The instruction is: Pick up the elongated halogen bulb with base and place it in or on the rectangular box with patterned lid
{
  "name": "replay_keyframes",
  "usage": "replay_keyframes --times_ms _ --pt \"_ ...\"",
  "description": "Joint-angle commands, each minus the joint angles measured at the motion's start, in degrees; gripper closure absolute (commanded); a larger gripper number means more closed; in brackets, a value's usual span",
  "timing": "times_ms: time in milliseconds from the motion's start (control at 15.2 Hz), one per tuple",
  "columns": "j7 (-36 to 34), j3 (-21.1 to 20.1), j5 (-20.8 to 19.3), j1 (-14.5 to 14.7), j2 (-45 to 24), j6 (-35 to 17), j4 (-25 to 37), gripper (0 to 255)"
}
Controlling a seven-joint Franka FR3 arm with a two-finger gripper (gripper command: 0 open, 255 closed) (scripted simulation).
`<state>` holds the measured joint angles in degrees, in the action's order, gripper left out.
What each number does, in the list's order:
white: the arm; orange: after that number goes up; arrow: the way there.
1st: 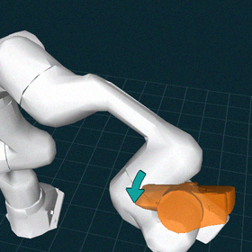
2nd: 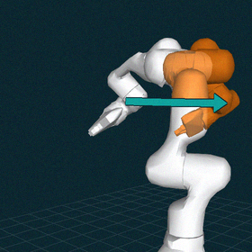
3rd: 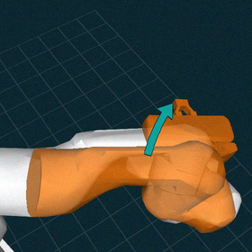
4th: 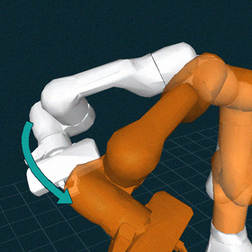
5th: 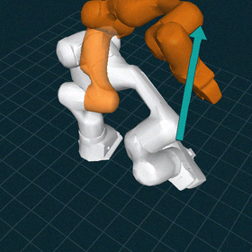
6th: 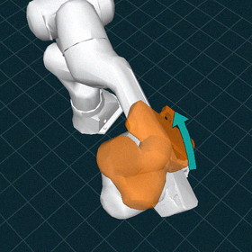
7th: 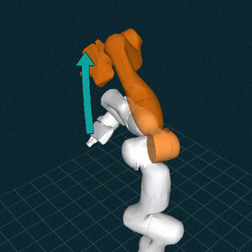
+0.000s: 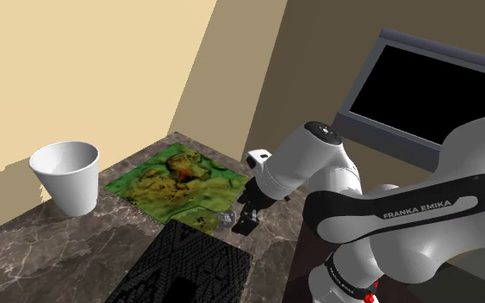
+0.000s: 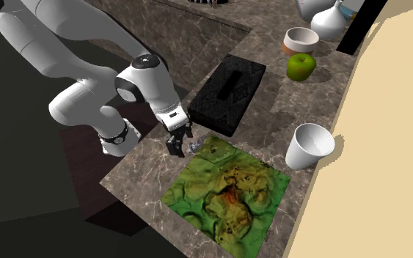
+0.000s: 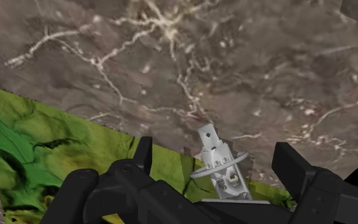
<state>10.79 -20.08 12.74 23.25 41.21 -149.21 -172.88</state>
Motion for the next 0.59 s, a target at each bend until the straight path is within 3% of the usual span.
replay_keyframes --times_ms 0,264,330,528 --pt "0.0 0.0 0.0 0.0 -0.2 -0.3 0.0 0" --pt "0.0 0.0 0.0 0.0 -0.2 -0.3 0.0 0" --pt "0.0 0.0 0.0 0.0 -0.2 -0.3 0.0 255" --pt "0.0 0.0 0.0 0.0 -0.2 -0.3 0.0 255"
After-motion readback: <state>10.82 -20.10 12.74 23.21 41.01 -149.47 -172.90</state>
